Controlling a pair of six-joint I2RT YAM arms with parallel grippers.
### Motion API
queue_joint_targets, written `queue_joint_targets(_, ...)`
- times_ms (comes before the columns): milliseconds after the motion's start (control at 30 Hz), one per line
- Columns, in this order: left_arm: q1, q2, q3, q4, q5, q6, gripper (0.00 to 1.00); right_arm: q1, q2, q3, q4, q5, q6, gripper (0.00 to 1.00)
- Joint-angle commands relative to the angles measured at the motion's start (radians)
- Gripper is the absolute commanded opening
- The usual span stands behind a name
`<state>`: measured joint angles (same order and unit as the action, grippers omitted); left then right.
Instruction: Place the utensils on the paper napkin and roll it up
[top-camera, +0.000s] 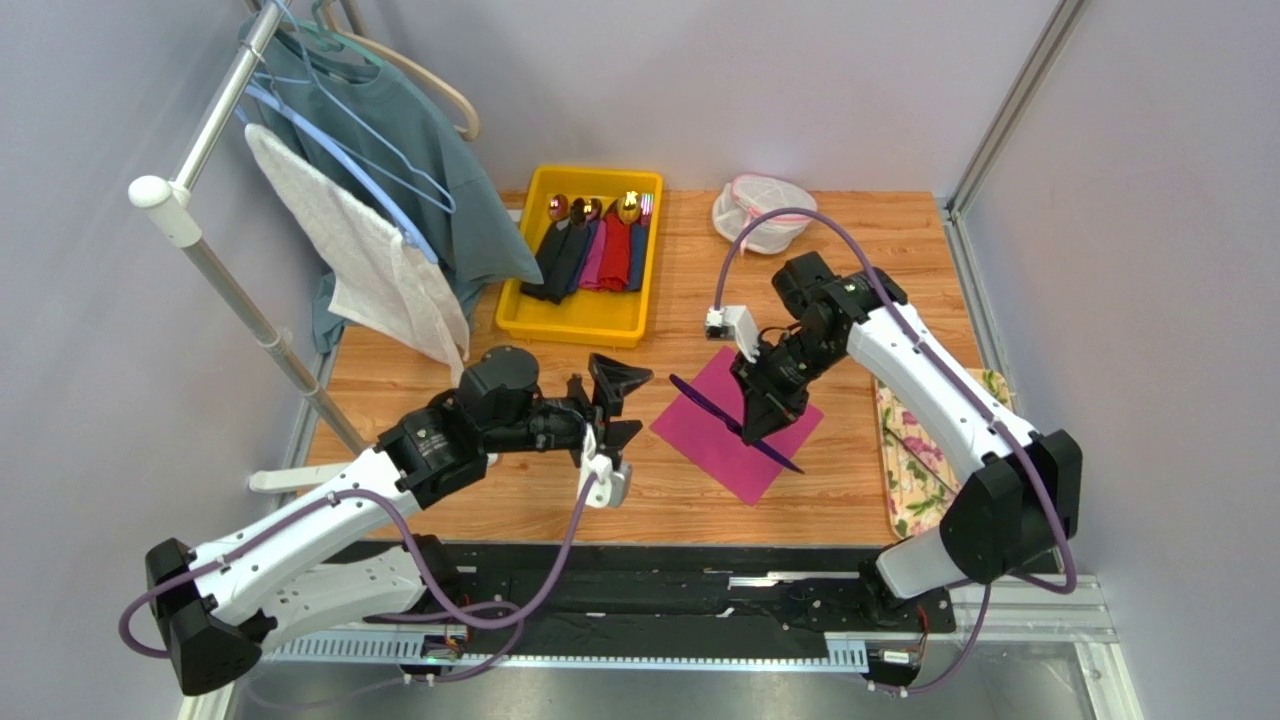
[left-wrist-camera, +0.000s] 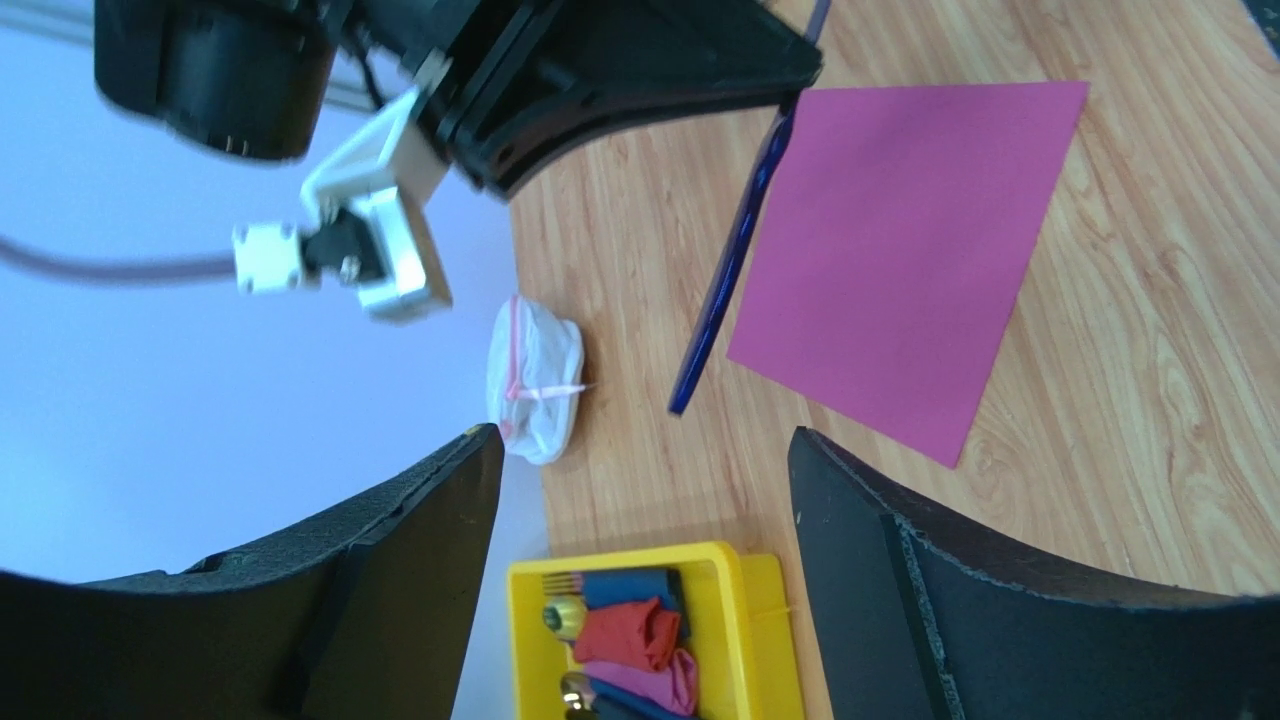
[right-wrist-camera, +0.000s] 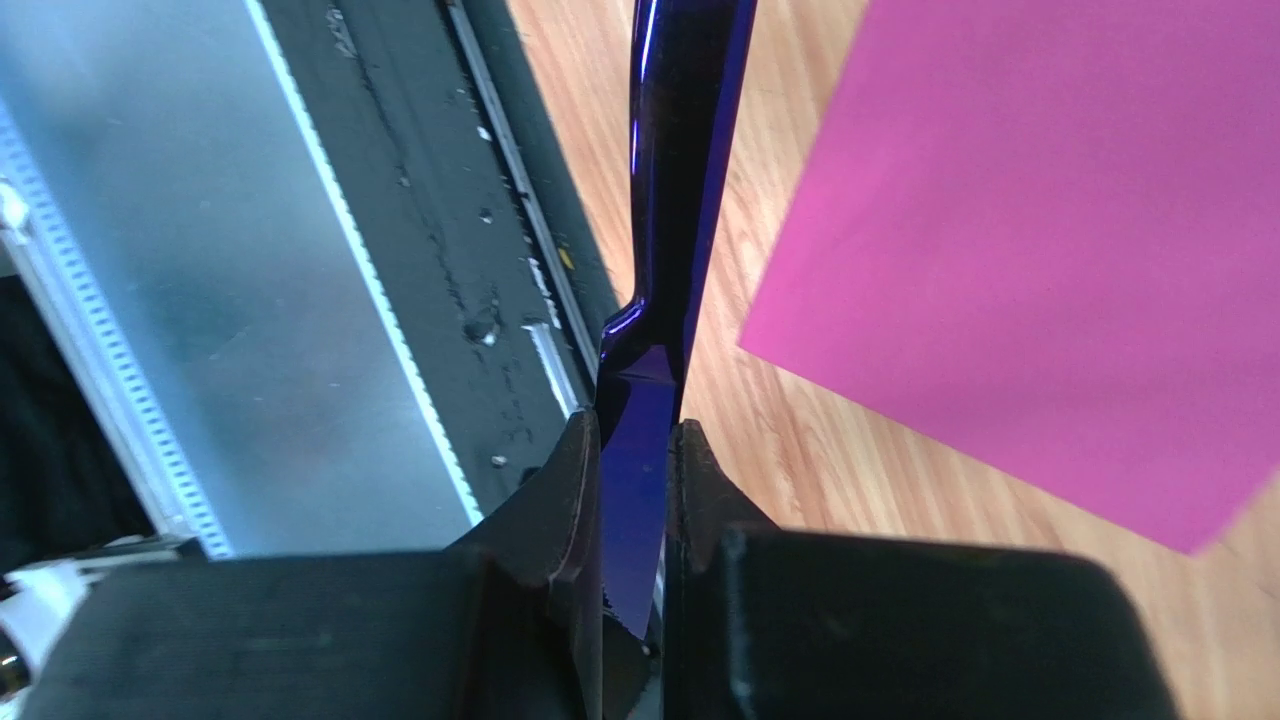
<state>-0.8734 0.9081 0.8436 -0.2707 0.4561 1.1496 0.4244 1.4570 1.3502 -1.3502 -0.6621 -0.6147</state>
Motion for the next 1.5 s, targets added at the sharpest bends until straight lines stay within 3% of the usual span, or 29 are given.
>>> queue_joint_targets(0, -0.084, 0.02, -0.029, 0.018, -0.068, 0.16, 0.76, 0.057, 0.043, 0.055, 0.002, -0.085, 0.079, 0.0)
queue_joint_targets(367, -0.182, 0.207, -0.003, 0.057, -0.204, 0.209, 0.73, 0.138, 0.085, 0.093, 0.008, -0.131, 0.119, 0.0)
queue_joint_targets(633, -0.197, 0.357, 0.017, 0.088, -0.313, 0.231, 0.58, 0.172, 0.092, 0.093, 0.056, -0.134, 0.148, 0.0)
queue_joint_targets(733, -0.197, 0.371, 0.0, 0.103, -0.317, 0.236, 0.38, 0.172, 0.092, 0.095, 0.057, -0.126, 0.151, 0.0)
queue_joint_targets(767, -0.197, 0.368, -0.014, 0.105, -0.309, 0.236, 0.22, 0.171, 0.092, 0.096, 0.057, -0.122, 0.15, 0.0)
queue_joint_targets(833, -0.197, 0.358, -0.027, 0.14, -0.298, 0.216, 0.01, 0.172, 0.1, 0.101, 0.056, -0.119, 0.15, 0.0)
queue_joint_targets(900, -0.197, 0.353, -0.026, 0.149, -0.297, 0.173, 0.0, 0.172, 0.103, 0.11, 0.056, -0.108, 0.156, 0.0)
queue_joint_targets(1000, -0.197, 0.348, 0.008, 0.128, -0.301, 0.05, 0.0, 0.146, 0.098, 0.151, 0.074, -0.048, 0.184, 0.38)
queue_joint_targets(1033, -0.197, 0.341, 0.02, 0.119, -0.306, 0.006, 0.0, 0.127, 0.08, 0.165, 0.083, -0.047, 0.194, 0.62)
queue_joint_targets(1133, -0.171, 0.31, 0.06, 0.091, -0.268, -0.238, 0.0, -0.072, 0.04, 0.198, 0.178, -0.063, 0.291, 0.88)
queue_joint_targets(1267, -0.102, 0.27, 0.101, 0.129, -0.235, -0.722, 0.0, -0.279, -0.036, 0.185, 0.372, -0.076, 0.455, 0.93)
queue_joint_targets(1333, -0.082, 0.259, 0.124, 0.149, -0.267, -0.867, 0.0, -0.358, -0.064, 0.168, 0.42, -0.073, 0.547, 1.0)
queue_joint_targets(1467, -0.082, 0.27, 0.225, 0.137, -0.356, -1.144, 0.0, -0.404, -0.118, 0.223, 0.483, 0.013, 0.604, 1.0)
